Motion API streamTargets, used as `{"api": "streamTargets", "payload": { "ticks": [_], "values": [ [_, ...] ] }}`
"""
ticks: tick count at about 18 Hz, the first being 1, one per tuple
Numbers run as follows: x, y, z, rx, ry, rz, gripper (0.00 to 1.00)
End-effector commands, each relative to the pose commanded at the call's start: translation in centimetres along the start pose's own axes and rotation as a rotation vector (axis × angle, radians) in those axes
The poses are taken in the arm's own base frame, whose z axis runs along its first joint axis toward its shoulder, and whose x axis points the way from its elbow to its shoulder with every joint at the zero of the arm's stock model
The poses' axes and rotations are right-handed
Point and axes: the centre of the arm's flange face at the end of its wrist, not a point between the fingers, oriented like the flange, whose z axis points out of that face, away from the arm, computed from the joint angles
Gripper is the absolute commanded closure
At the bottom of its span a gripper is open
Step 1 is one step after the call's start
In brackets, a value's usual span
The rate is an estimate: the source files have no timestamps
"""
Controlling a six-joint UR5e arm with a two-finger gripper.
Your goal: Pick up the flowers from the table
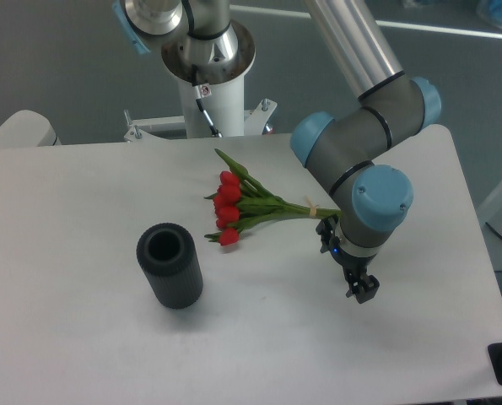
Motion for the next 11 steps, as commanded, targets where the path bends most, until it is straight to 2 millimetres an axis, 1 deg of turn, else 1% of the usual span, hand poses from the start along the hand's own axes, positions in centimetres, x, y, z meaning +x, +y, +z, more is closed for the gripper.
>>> {"api": "streamTargets", "payload": {
  "ticks": [11],
  "values": [
    [0.04,-0.02,0.05,0.002,0.004,-0.014,0.0]
  ]
}}
